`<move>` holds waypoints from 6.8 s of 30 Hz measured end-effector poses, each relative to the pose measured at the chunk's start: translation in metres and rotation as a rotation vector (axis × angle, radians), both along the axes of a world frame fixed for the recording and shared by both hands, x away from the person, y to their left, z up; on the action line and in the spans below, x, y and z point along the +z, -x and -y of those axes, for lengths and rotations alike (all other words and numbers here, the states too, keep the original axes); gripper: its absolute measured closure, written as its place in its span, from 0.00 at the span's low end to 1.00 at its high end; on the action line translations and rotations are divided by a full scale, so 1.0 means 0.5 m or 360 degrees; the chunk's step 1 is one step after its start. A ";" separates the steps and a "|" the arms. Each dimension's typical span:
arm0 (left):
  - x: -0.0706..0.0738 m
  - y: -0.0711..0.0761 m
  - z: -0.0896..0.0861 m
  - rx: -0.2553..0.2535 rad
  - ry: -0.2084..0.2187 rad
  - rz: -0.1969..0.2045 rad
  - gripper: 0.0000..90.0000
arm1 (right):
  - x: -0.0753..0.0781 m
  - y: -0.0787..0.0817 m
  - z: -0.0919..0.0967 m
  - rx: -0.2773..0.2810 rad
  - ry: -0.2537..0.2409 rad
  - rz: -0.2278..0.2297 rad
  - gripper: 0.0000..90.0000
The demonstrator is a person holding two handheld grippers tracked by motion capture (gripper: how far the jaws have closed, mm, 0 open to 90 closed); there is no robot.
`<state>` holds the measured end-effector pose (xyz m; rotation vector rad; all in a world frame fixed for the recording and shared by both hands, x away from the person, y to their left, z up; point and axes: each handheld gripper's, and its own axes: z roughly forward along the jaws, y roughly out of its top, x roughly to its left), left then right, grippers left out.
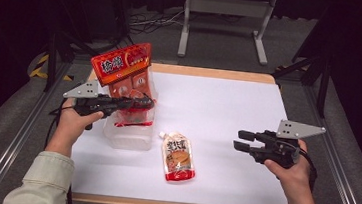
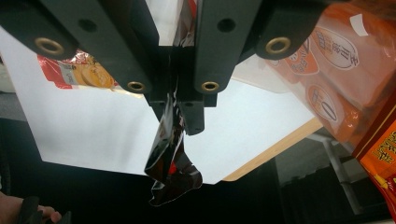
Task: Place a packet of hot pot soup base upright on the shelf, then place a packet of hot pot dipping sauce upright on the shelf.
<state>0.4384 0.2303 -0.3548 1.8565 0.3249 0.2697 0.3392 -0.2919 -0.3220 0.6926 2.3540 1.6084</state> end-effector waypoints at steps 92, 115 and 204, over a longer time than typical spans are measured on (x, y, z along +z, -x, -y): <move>0.010 0.220 0.037 0.0360 -0.0061 -0.0249 0.17 | -0.085 -0.105 -0.135 -0.0068 0.0147 -0.0150 0.44; -0.008 0.216 0.013 0.0465 -0.0048 -0.0345 0.17 | -0.156 -0.182 -0.221 -0.0042 0.0153 -0.0268 0.47; -0.024 0.204 0.070 0.0332 -0.0109 -0.0354 0.18 | -0.047 -0.074 -0.222 0.0210 0.0035 -0.0070 1.00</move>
